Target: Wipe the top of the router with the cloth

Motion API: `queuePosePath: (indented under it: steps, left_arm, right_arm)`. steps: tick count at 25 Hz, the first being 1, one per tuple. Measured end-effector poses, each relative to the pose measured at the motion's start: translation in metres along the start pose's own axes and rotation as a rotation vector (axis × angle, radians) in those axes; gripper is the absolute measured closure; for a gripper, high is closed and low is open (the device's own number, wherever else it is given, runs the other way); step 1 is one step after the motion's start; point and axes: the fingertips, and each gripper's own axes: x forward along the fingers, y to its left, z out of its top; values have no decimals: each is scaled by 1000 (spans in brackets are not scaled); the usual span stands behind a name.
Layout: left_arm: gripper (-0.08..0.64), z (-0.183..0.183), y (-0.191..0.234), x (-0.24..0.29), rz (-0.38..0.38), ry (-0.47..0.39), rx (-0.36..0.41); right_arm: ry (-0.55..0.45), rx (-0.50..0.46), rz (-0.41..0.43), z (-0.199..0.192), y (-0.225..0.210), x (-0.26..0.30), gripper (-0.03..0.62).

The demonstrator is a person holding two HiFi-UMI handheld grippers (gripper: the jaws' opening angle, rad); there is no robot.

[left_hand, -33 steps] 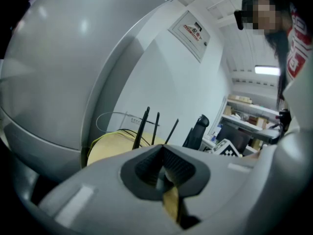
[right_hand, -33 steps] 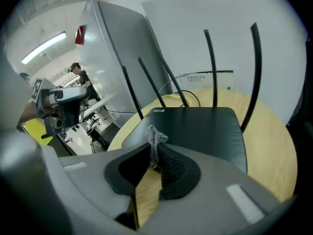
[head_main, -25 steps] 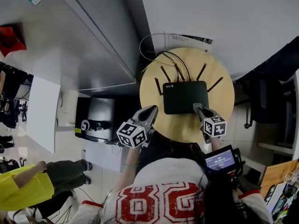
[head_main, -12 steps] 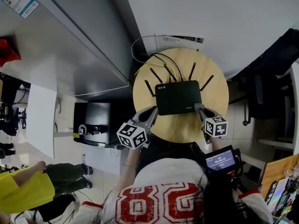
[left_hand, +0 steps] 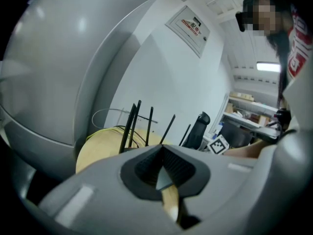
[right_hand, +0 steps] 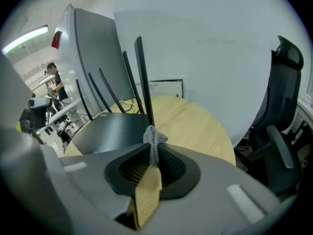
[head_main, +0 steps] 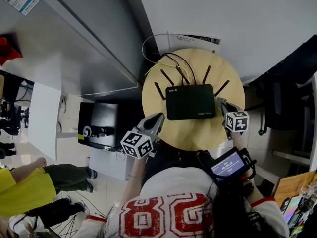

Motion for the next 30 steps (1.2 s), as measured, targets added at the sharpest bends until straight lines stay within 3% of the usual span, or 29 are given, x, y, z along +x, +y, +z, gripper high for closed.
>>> queuePosePath:
  steps: [11, 17, 30]
  left_arm:
    - [560, 0, 5, -11, 39, 3, -6]
    - [560, -2, -2, -6, 15, 23, 12]
    - [560, -9, -27, 13, -81, 64, 37]
  right_arm:
    - [22, -25, 62, 2, 8, 22, 549]
    - [1, -18, 114, 3, 21, 23, 549]
    - [3, 57, 115, -39, 39, -12, 549]
